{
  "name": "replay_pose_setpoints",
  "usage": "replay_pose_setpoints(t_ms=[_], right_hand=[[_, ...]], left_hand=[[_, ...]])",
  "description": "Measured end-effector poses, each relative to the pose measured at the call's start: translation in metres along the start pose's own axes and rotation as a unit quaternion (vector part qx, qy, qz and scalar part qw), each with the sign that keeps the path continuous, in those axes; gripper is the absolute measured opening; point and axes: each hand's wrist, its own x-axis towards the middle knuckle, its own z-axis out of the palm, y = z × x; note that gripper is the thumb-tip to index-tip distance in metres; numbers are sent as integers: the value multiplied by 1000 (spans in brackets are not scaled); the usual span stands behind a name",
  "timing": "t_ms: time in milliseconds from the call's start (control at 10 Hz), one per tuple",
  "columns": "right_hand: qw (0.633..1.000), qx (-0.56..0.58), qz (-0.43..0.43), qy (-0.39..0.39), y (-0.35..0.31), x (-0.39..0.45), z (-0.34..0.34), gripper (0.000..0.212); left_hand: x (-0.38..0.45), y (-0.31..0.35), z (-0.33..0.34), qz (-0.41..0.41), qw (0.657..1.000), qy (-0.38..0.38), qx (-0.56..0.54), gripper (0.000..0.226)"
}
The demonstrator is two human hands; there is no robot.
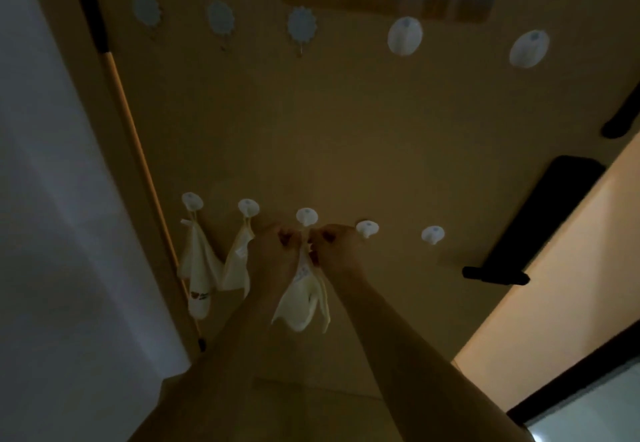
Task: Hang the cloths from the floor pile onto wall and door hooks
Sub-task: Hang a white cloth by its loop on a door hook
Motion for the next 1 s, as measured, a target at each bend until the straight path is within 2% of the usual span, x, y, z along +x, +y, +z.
replay_pose_setpoints(t_ms=[300,500,600,700,800,900,1000], right_hand=[[996,-24,75,29,22,79,29,29],[992,-62,93,49,26,112,48,27],[991,-65,98,56,33,120,55,28],[990,-66,113,55,42,126,60,29],[993,-53,108,20,53,129,63,26],[993,-48,105,31,61,132,66,20],[991,-39,119,38,62,135,69,26]], left_hand=[[67,-20,39,-2,998,-52,40,14],[96,-28,61,-35,997,-25,70,14],[105,-37,71,-61,993,-60,86,25],[108,-49,78,-70,994,-46,73,15],[110,-58,83,-50,992,-96,65,17],[114,-60,86,-37,995,-83,51,15],[115,-61,88,-40,996,-69,47,14]])
